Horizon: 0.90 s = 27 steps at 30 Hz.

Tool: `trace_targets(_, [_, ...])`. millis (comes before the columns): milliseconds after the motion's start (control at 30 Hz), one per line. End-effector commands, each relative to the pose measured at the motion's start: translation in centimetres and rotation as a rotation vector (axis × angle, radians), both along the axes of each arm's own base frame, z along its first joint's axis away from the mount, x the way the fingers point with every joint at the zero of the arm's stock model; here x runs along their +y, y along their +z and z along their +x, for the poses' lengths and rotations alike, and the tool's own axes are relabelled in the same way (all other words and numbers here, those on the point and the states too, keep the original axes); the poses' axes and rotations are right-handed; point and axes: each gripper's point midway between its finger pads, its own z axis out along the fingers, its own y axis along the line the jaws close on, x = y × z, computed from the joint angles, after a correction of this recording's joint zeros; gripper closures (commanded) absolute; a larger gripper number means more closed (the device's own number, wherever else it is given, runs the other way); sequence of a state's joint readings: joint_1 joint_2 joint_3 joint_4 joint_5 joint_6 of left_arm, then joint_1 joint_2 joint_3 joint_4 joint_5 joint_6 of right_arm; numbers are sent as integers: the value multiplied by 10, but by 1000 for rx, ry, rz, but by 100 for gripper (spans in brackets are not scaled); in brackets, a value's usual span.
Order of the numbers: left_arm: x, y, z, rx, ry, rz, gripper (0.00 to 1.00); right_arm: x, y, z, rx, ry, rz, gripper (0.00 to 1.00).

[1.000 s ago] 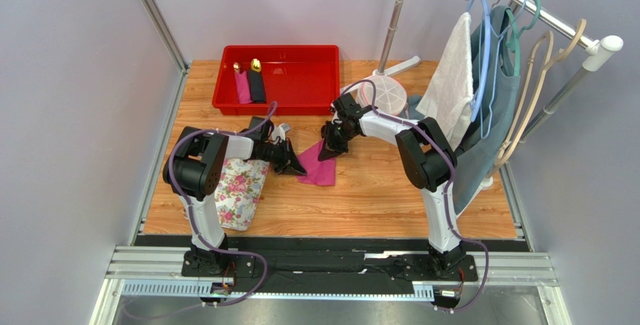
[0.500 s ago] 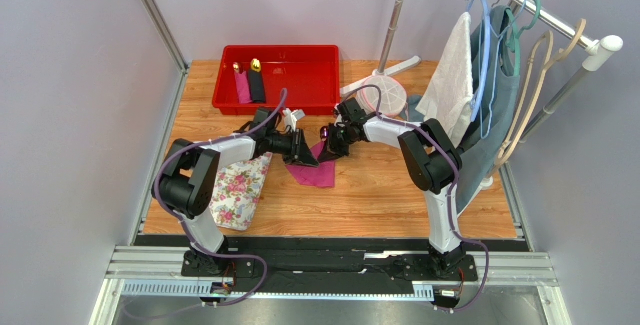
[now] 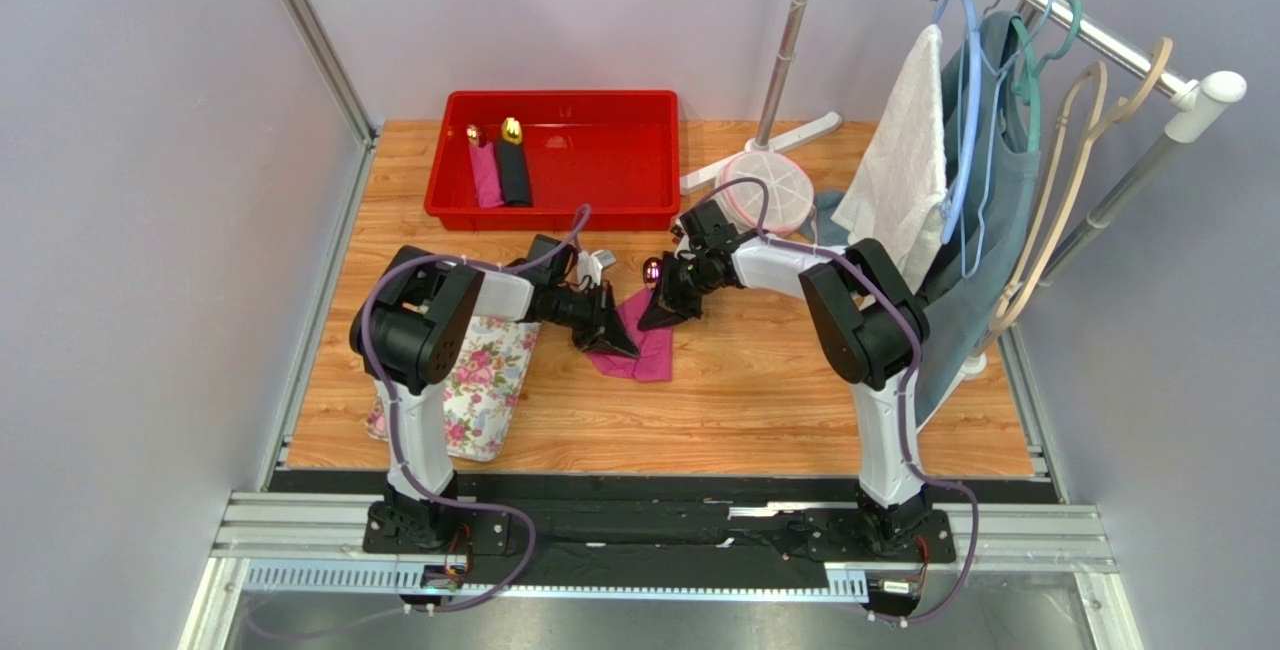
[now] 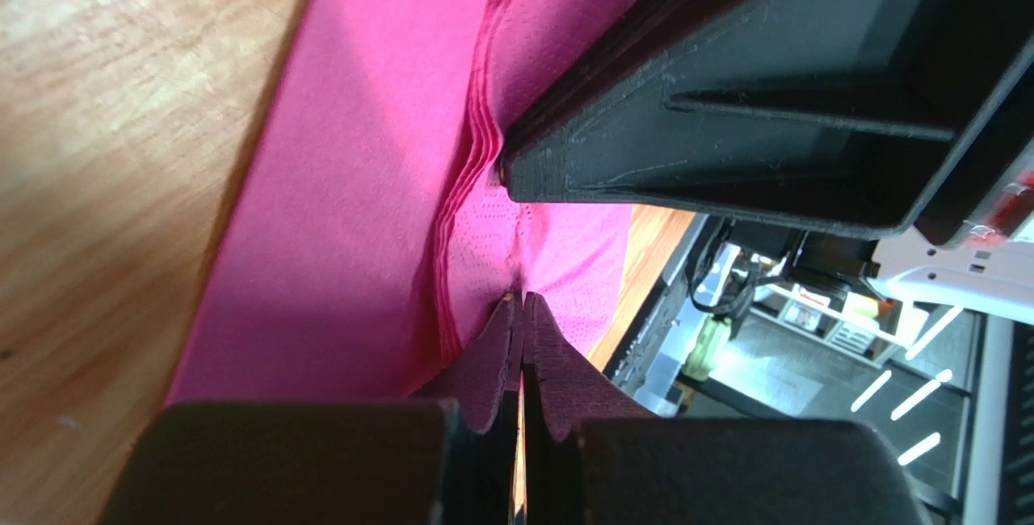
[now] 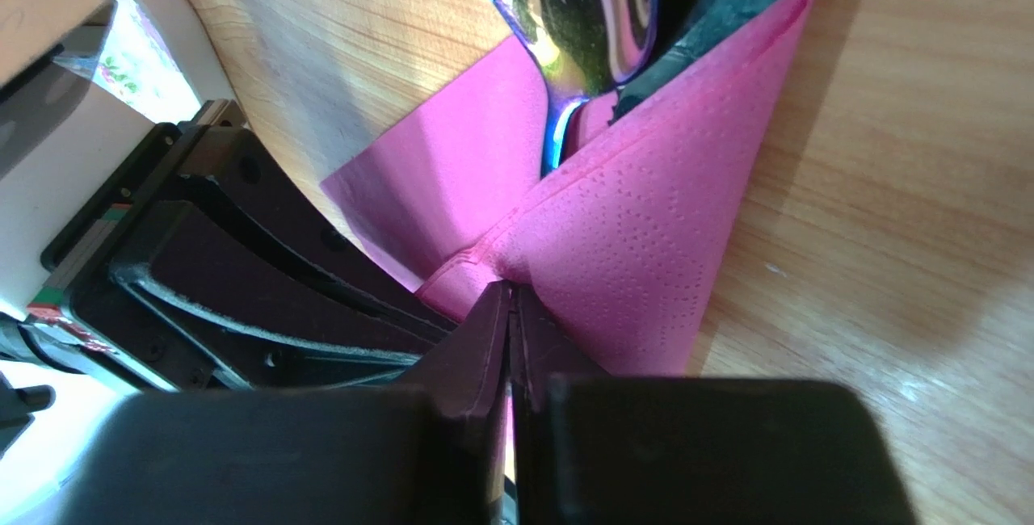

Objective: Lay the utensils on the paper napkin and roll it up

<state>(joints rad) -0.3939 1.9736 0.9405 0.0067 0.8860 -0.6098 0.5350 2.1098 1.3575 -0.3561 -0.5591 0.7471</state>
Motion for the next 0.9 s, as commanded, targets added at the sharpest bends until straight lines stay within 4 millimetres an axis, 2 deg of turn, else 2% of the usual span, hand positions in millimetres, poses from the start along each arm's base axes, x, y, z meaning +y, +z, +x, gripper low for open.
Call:
trace_targets(0, [19,-41,-3,19,21,157,100,-12,5,-12,0,28,-44,86])
trace_targets(67, [22,-44,-3,31,28,174,100,-7,31,-7,-63,48,-5,79])
trace_targets(167, [21,-41,0,24,24,171,100,-7,54,-6,-133,80,18,79])
trace_targets(233, [20,-38,2,13,24,167,100,-9,55,-11,-135,100,4,82])
trace_targets(267, [20,-35,4,3,24,165,100,-11,53,-12,-137,102,-14,86])
trace_targets(400, [20,-34,4,-6,18,165,100,-11,38,-24,-96,122,-38,92])
trace_targets(667, [20,-34,2,-10,13,162,100,-3,7,-31,-56,143,-80,97])
trace_targets(800, [20,-31,3,-11,14,152,100,-14,-20,-37,-26,149,-167,100])
trace_targets(867, [22,-22,5,-16,28,106,100,-22,-34,-43,8,150,-215,100])
